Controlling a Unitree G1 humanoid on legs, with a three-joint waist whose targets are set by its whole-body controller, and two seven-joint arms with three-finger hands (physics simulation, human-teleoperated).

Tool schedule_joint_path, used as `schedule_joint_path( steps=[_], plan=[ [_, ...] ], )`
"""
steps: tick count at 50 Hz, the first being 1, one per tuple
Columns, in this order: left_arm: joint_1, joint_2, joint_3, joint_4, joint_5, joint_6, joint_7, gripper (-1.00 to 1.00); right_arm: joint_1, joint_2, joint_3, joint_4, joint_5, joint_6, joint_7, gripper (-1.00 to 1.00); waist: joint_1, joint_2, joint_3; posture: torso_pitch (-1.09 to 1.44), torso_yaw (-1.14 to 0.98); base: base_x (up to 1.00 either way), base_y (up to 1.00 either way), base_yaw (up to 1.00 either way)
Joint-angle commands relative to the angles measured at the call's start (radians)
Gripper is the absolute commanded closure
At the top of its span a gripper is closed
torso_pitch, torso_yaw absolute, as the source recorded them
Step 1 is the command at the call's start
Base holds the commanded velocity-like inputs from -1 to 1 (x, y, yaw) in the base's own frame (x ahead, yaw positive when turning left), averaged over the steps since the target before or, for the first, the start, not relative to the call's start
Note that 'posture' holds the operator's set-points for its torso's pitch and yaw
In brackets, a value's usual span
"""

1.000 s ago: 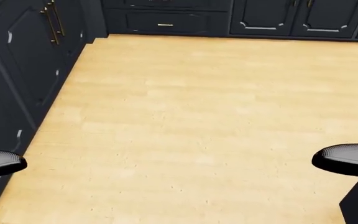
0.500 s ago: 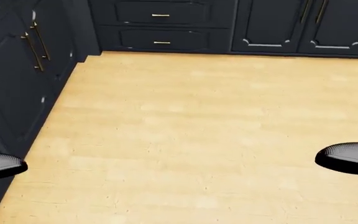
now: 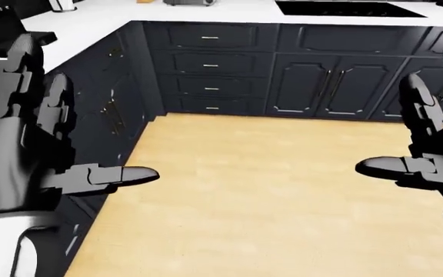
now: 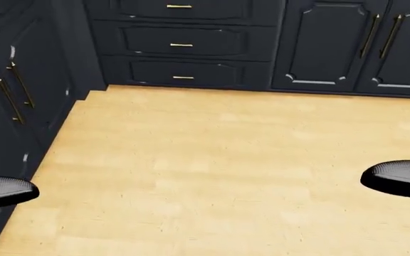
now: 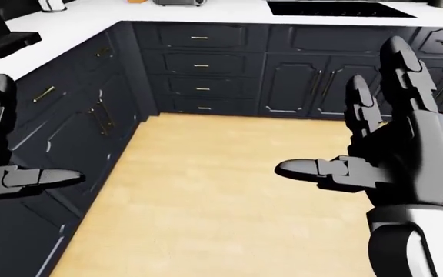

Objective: Navigate to the shelves.

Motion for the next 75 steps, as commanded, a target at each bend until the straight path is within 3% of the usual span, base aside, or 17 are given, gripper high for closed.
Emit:
schedule_joint_path(
  steps=[1,5,7,9,17,21,23,26,34,36,43,46,47,51,57,63,75],
  plan=[
    [-0.016,0.015,0.018,-0.005,0.010,-0.028,0.003,-1.00,-0.013,-0.010,-0.007,-0.006,0.001,-0.022,0.001,-1.00,-0.003,-0.003,0.001,0.00,0.00,0.66,-0.07,0.00],
    [-0.010,0.018,0.020,-0.005,0.006,-0.034,0.007,-1.00,-0.014,-0.015,-0.018,-0.004,0.012,-0.026,-0.007,-1.00,-0.011,0.031,-0.018,0.00,0.00,0.65,-0.07,0.00],
    [-0.002,0.020,0.025,-0.005,0.005,-0.042,0.006,-1.00,-0.007,-0.012,-0.014,-0.005,0.002,-0.031,-0.003,-1.00,0.006,0.103,-0.035,0.00,0.00,0.65,-0.07,0.00],
    [0.004,0.022,0.017,-0.005,0.010,-0.050,0.007,-1.00,-0.004,-0.006,-0.007,-0.007,-0.015,-0.031,0.005,-1.00,-0.001,0.078,0.032,0.00,0.00,0.65,-0.06,0.00],
    [0.005,0.033,0.025,-0.005,-0.007,-0.052,0.018,-1.00,-0.008,0.002,-0.005,-0.011,-0.018,-0.022,0.003,-1.00,0.045,0.066,-0.013,0.00,0.00,0.63,-0.06,0.00],
    [0.007,0.032,0.023,-0.005,-0.004,-0.055,0.018,-1.00,-0.008,0.003,-0.004,-0.009,-0.023,-0.023,0.008,-1.00,0.031,-0.020,-0.038,0.00,0.00,0.59,-0.03,0.00],
    [0.002,0.029,0.021,-0.005,-0.001,-0.049,0.016,-1.00,-0.011,0.002,-0.005,-0.006,-0.026,-0.025,0.010,-1.00,0.017,-0.011,0.036,0.00,0.00,0.54,-0.02,0.00],
    [0.003,0.024,0.016,-0.005,0.009,-0.049,0.011,-1.00,-0.010,0.008,-0.002,-0.006,-0.048,-0.024,0.022,-1.00,0.012,-0.013,-0.013,0.00,0.00,0.20,0.00,0.00],
    [-0.006,0.020,0.012,-0.005,0.011,-0.041,0.007,-1.00,-0.016,0.010,-0.003,-0.002,-0.050,-0.016,0.020,-1.00,0.012,0.083,-0.021,0.00,0.00,0.06,0.00,0.00],
    [-0.011,0.026,0.012,-0.005,0.000,-0.038,0.014,-1.00,-0.019,0.005,-0.002,0.008,-0.057,-0.015,0.015,-1.00,0.026,0.092,0.018,0.00,0.00,0.00,0.00,0.00],
    [-0.012,0.010,0.007,-0.005,0.022,-0.034,-0.001,-1.00,-0.019,0.009,-0.021,0.009,-0.021,-0.038,0.007,-1.00,0.028,0.047,0.037,0.00,0.00,0.00,0.00,0.00],
    [-0.011,0.016,0.013,-0.005,0.009,-0.037,0.006,-1.00,-0.012,0.002,-0.016,0.006,-0.008,-0.053,-0.003,-1.00,0.022,-0.043,-0.015,0.00,0.00,0.05,0.00,0.00],
    [-0.009,0.018,0.012,-0.005,0.010,-0.039,0.006,-1.00,-0.010,0.002,-0.018,0.007,-0.007,-0.059,-0.002,-1.00,0.014,0.023,-0.010,0.00,0.00,0.10,0.00,0.00],
    [-0.005,0.031,0.016,-0.005,-0.009,-0.046,0.021,-1.00,-0.004,0.002,-0.010,0.008,-0.021,-0.063,0.002,-1.00,0.006,0.008,-0.024,0.00,0.00,0.13,0.00,0.00],
    [0.000,0.026,0.015,-0.005,0.000,-0.049,0.016,-1.00,-0.006,0.007,-0.005,0.009,-0.040,-0.054,0.005,-1.00,-0.002,0.109,-0.015,0.00,0.00,0.10,0.00,0.00],
    [0.001,0.035,0.011,-0.005,-0.004,-0.054,0.023,-1.00,-0.006,0.013,-0.004,0.003,-0.054,-0.046,0.021,-1.00,0.009,0.038,-0.008,0.00,0.00,0.00,0.00,0.00],
    [-0.012,0.039,0.002,-0.005,-0.005,-0.046,0.027,-1.00,-0.011,0.014,-0.007,0.006,-0.051,-0.041,0.019,-1.00,0.016,0.065,-0.026,0.00,0.00,0.00,-0.11,0.00]
  ],
)
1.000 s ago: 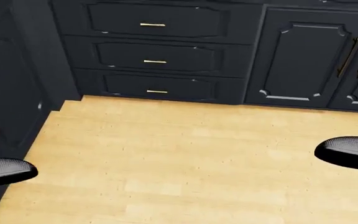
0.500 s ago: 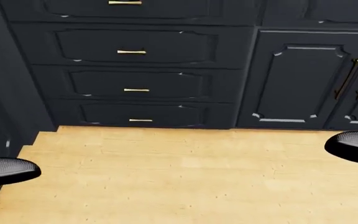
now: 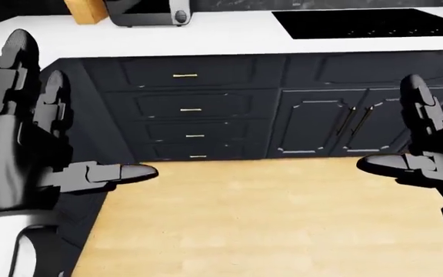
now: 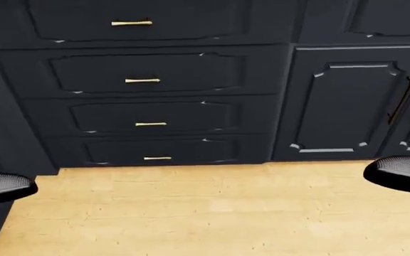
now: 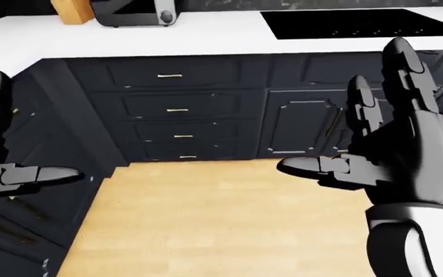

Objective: Navigate to the shelves.

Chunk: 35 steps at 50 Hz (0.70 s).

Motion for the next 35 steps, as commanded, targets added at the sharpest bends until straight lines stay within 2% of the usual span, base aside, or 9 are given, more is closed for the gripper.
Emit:
schedule_joint_path(
  steps=[1,5,7,14,16,17,25,29,35],
  plan=[
    [-0.009,0.008,0.011,-0.012,0.008,-0.021,-0.003,-1.00,-0.014,-0.012,-0.015,-0.004,-0.016,-0.024,0.003,-1.00,0.001,-0.007,-0.002,0.00,0.00,0.00,-0.22,0.00],
    [-0.006,0.010,0.009,-0.012,0.008,-0.027,-0.002,-1.00,-0.015,-0.011,-0.018,-0.003,-0.007,-0.023,-0.003,-1.00,0.000,-0.061,-0.024,0.00,0.00,0.00,-0.25,0.00],
    [-0.004,0.006,0.008,-0.012,0.014,-0.027,-0.005,-1.00,-0.013,-0.010,-0.015,-0.004,-0.013,-0.024,0.000,-1.00,-0.011,-0.067,0.013,0.00,0.00,0.00,-0.38,0.00],
    [-0.006,-0.006,0.011,-0.012,0.027,-0.020,-0.017,-1.00,-0.014,-0.005,-0.012,-0.003,-0.021,-0.020,0.007,-1.00,-0.001,0.003,0.032,0.00,0.00,0.00,-0.40,0.00],
    [-0.008,-0.003,0.014,-0.012,0.019,-0.018,-0.014,-1.00,-0.013,-0.004,-0.011,-0.004,-0.026,-0.020,0.009,-1.00,0.007,0.061,0.007,0.00,0.00,0.00,-0.40,0.00],
    [-0.008,0.002,0.014,-0.012,0.013,-0.020,-0.009,-1.00,-0.015,-0.005,-0.013,-0.004,-0.023,-0.018,0.007,-1.00,0.016,0.028,0.016,0.00,0.00,0.00,-0.41,0.00],
    [0.006,0.014,0.013,-0.012,0.008,-0.036,-0.004,-1.00,-0.011,-0.010,-0.019,-0.008,-0.012,-0.021,0.001,-1.00,0.015,-0.001,0.004,0.00,0.00,0.00,-0.40,0.00],
    [0.002,0.019,0.007,-0.012,0.005,-0.037,0.003,-1.00,-0.013,-0.013,-0.023,-0.005,-0.007,-0.020,-0.001,-1.00,0.013,-0.113,-0.013,0.00,0.00,0.00,-0.40,0.00],
    [-0.009,0.013,0.006,-0.012,0.007,-0.025,0.000,-1.00,-0.016,-0.018,-0.022,-0.002,-0.005,-0.021,-0.006,-1.00,-0.001,-0.019,0.025,0.00,0.00,0.00,-0.61,0.00]
  ],
)
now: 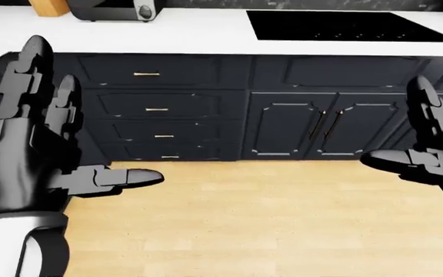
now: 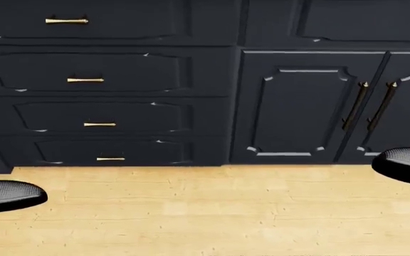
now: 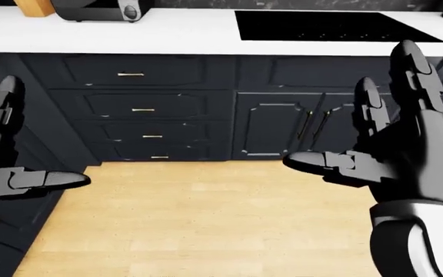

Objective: Navigate to the shelves.

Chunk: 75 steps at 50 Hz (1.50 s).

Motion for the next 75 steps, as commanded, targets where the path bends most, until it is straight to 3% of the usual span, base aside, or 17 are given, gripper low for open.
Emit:
schedule_joint_path(
  steps=[1,3,9,13,16,18,31,35,40,42,43,51,55,63,66,67,75],
  plan=[
    [-0.016,0.019,0.028,-0.008,0.013,-0.026,0.013,-1.00,-0.017,-0.012,-0.006,-0.022,0.002,-0.029,0.009,-1.00,0.002,0.007,-0.008,0.00,0.00,0.00,-0.66,0.00],
    [-0.015,0.022,0.030,-0.008,0.007,-0.029,0.017,-1.00,-0.018,-0.013,-0.008,-0.022,0.005,-0.029,0.007,-1.00,0.001,0.051,-0.012,0.00,0.00,0.00,-0.64,0.00],
    [-0.010,0.017,0.026,-0.008,0.019,-0.030,0.010,-1.00,-0.017,-0.014,-0.008,-0.021,0.004,-0.031,0.008,-1.00,0.016,0.040,-0.040,0.00,0.00,0.00,-0.59,0.00],
    [-0.007,0.016,0.020,-0.008,0.026,-0.034,0.009,-1.00,-0.018,-0.013,-0.006,-0.022,0.002,-0.029,0.008,-1.00,0.023,-0.013,-0.022,0.00,0.00,0.00,-0.57,0.00],
    [-0.005,0.015,0.019,-0.008,0.029,-0.036,0.007,-1.00,-0.016,-0.009,-0.003,-0.023,-0.005,-0.030,0.012,-1.00,0.023,-0.102,-0.058,0.00,0.00,0.00,-0.56,0.00],
    [-0.002,0.011,0.016,-0.008,0.037,-0.038,0.002,-1.00,-0.015,-0.007,-0.002,-0.023,-0.008,-0.030,0.014,-1.00,0.013,-0.072,-0.024,0.00,0.00,0.00,-0.57,0.00],
    [-0.002,0.008,0.017,-0.008,0.040,-0.038,-0.002,-1.00,-0.012,0.000,-0.001,-0.026,-0.014,-0.028,0.020,-1.00,0.012,0.032,-0.028,0.00,0.00,0.00,-0.56,0.00],
    [-0.008,0.017,0.008,-0.008,0.033,-0.036,0.012,-1.00,-0.017,-0.001,-0.003,-0.019,-0.011,-0.025,0.019,-1.00,0.019,0.039,-0.041,0.00,0.00,0.00,-0.56,0.00],
    [-0.009,0.008,0.004,-0.008,0.046,-0.033,0.001,-1.00,-0.016,-0.003,-0.004,-0.019,-0.009,-0.027,0.018,-1.00,0.023,-0.010,-0.024,0.00,0.00,0.00,-0.56,0.00],
    [-0.009,0.014,0.004,-0.008,0.036,-0.035,0.010,-1.00,-0.016,-0.006,-0.007,-0.018,-0.006,-0.027,0.017,-1.00,0.014,-0.106,-0.052,0.00,0.00,0.00,-0.56,0.00],
    [-0.008,0.012,0.003,-0.008,0.041,-0.035,0.007,-1.00,-0.015,-0.004,-0.004,-0.018,-0.009,-0.028,0.018,-1.00,0.009,-0.075,-0.041,0.00,0.00,0.00,-0.56,0.00],
    [-0.004,0.008,0.002,-0.008,0.050,-0.037,0.000,-1.00,-0.015,-0.002,-0.001,-0.019,-0.015,-0.029,0.021,-1.00,0.007,-0.010,-0.013,0.00,0.00,0.00,-0.56,0.00],
    [-0.004,-0.004,0.002,-0.008,0.066,-0.033,-0.013,-1.00,-0.015,0.002,-0.002,-0.019,-0.020,-0.028,0.024,-1.00,0.009,0.049,-0.022,0.00,0.00,0.00,-0.56,0.00],
    [-0.003,-0.006,-0.003,-0.008,0.072,-0.034,-0.014,-1.00,-0.016,0.000,-0.005,-0.020,-0.014,-0.025,0.022,-1.00,0.023,0.018,-0.032,0.00,0.00,0.00,-0.56,0.00],
    [0.001,-0.004,-0.008,-0.008,0.074,-0.041,-0.012,-1.00,-0.011,0.003,-0.004,-0.021,-0.020,-0.027,0.028,-1.00,0.025,-0.045,-0.031,0.00,0.00,0.00,-0.57,0.00],
    [0.001,-0.007,-0.009,-0.008,0.076,-0.040,-0.013,-1.00,-0.011,0.004,-0.003,-0.021,-0.022,-0.027,0.029,-1.00,0.020,-0.106,-0.050,0.00,0.00,0.00,-0.56,0.00],
    [-0.003,-0.022,-0.011,-0.008,0.096,-0.030,-0.031,-1.00,-0.016,0.008,0.000,-0.019,-0.029,-0.022,0.031,-1.00,0.011,-0.024,-0.020,0.00,0.00,0.00,-0.56,0.00]
  ],
)
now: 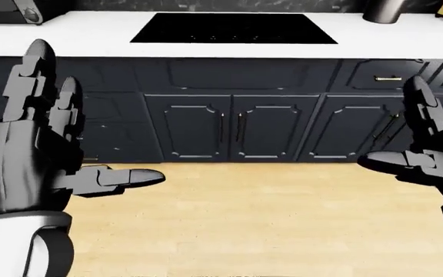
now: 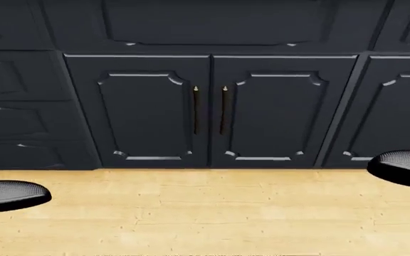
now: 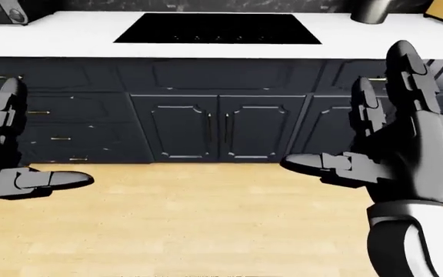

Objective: Navigate to the shelves.

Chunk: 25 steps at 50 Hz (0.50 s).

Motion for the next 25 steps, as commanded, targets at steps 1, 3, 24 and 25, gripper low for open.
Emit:
schedule_joint_path(
  steps=[1,3,24,25],
  plan=[
    [-0.015,0.005,0.015,-0.012,0.030,-0.021,-0.009,-1.00,-0.015,-0.012,-0.011,-0.014,0.001,-0.025,0.003,-1.00,0.001,-0.004,-0.008,0.00,0.00,0.00,-0.56,0.00],
    [-0.018,0.006,0.019,-0.012,0.024,-0.018,-0.007,-1.00,-0.015,-0.014,-0.012,-0.013,0.003,-0.024,0.001,-1.00,0.002,0.006,-0.005,0.00,0.00,0.00,-0.56,0.00],
    [-0.006,0.032,0.023,-0.012,-0.005,-0.038,0.016,-1.00,-0.011,-0.008,-0.008,-0.017,-0.004,-0.025,0.004,-1.00,-0.005,-0.017,-0.017,0.00,0.00,0.00,-0.56,0.00],
    [-0.006,0.027,0.023,-0.012,0.001,-0.036,0.011,-1.00,-0.011,-0.008,-0.009,-0.017,-0.002,-0.024,0.003,-1.00,-0.003,-0.010,-0.010,0.00,0.00,0.00,-0.57,0.00]
  ],
)
